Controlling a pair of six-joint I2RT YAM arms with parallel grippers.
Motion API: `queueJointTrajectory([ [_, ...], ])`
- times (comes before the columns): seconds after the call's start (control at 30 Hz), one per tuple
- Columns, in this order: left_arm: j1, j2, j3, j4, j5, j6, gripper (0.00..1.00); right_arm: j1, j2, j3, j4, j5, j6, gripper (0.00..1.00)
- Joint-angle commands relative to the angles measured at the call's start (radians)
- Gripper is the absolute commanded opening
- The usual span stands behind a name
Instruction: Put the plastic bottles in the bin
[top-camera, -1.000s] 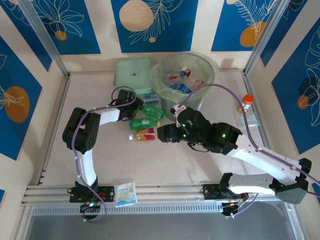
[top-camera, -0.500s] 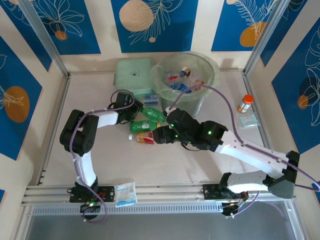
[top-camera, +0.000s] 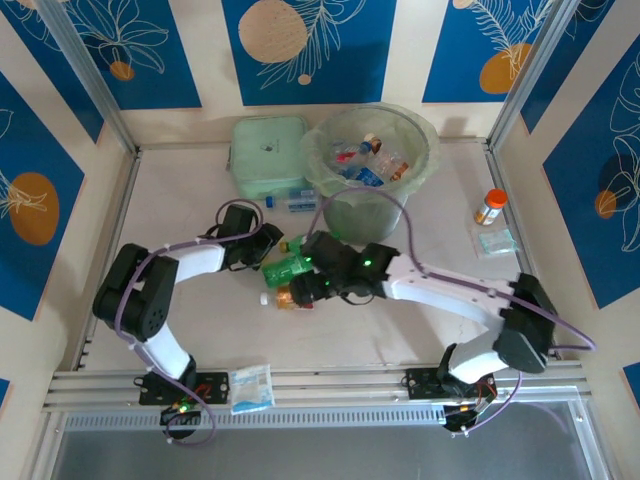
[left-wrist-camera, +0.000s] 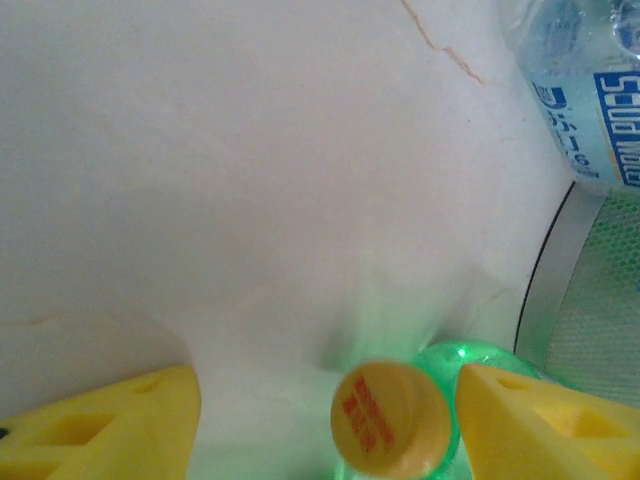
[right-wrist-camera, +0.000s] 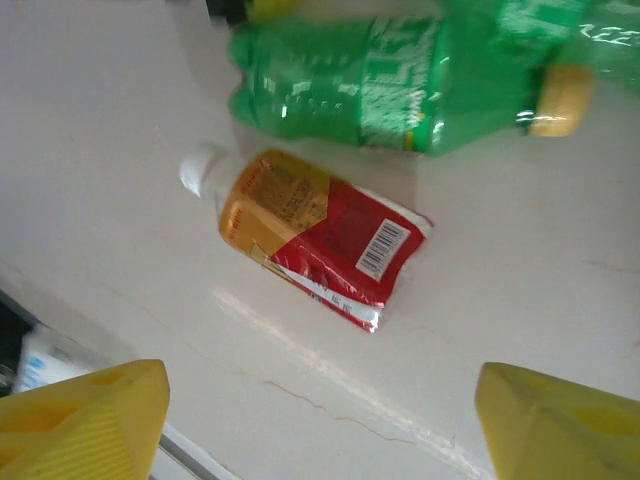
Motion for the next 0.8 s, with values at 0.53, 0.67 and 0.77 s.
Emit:
queueJointTrajectory([
  [0.53,0.169,-0.370,0.020,-0.527,-0.075,0.309,0.76,0.060,0.410,0.264,-0.081,0.011,-0.300,0.94],
  [0.67,0.177,-0.393,0.010,-0.532,-0.070,0.317,0.75,0.057,0.438,0.259,-0.063,-0.013,-0.329,0.93],
  [0.77,0.176,-0.390,0.011,-0.530,-0.056,0.327,0.75,0.056,0.454,0.266,-0.057,-0.023,-0.336,0.93],
])
